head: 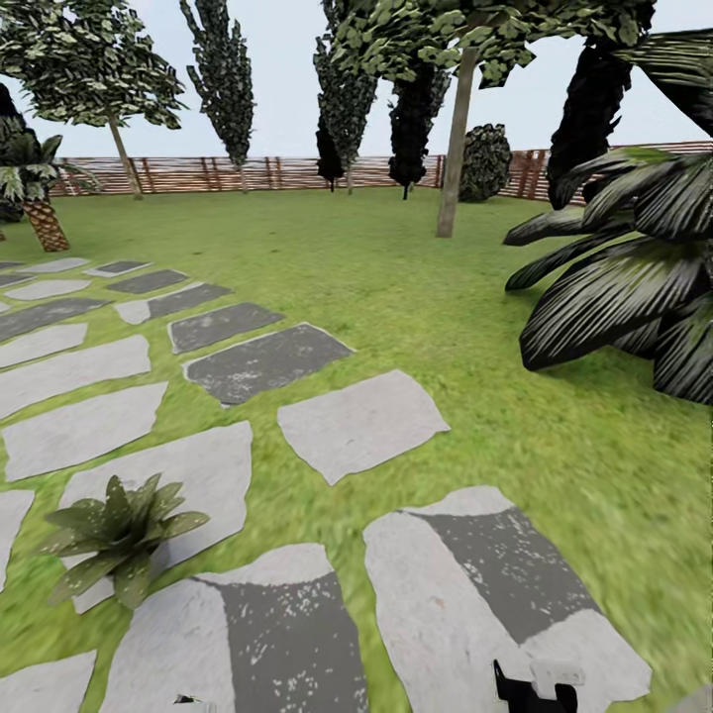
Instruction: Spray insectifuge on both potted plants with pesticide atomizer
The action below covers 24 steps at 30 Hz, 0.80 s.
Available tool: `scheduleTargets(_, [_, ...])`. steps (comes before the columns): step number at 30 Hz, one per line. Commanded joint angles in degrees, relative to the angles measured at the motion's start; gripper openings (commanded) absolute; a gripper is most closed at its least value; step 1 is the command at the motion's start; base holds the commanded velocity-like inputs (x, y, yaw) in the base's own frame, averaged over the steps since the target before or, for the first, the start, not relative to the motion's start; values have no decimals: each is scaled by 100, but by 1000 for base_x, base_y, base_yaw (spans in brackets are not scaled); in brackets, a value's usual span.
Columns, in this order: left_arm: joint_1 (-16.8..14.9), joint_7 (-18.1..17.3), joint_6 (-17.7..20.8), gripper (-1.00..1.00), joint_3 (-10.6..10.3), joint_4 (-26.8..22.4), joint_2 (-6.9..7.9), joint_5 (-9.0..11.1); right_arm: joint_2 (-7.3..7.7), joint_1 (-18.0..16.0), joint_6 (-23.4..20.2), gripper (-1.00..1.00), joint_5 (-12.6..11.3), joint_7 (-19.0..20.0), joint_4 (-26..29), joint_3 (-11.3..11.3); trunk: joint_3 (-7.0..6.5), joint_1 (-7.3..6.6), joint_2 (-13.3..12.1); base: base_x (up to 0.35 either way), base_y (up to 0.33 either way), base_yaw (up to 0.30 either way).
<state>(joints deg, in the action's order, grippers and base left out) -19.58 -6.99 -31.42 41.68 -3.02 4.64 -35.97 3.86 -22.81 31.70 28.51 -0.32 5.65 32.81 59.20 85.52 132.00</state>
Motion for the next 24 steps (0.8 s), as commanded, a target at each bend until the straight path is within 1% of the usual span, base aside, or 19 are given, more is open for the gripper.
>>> scheduleTargets(1, [-2,-48,-10,-100,50,-1,1,2,-4,-4,17,100,58,-3,-9,50,4,1,2,170,-299,-2])
scheduleTargets(17, [-2,-48,-5,-100,53,-5,10,2,-8,-5,13,100,58,-3,-11,50,4,1,2,221,-280,3])
scheduleTargets(20, [-2,-48,-5,-100,53,-2,13,2,-10,-5,16,100,58,-3,-11,50,4,1,2,226,-279,128])
scheduleTargets(24, [-2,-48,-5,-100,51,-2,14,2,-11,-4,20,100,58,-3,-11,50,-2,1,2,229,-276,232])
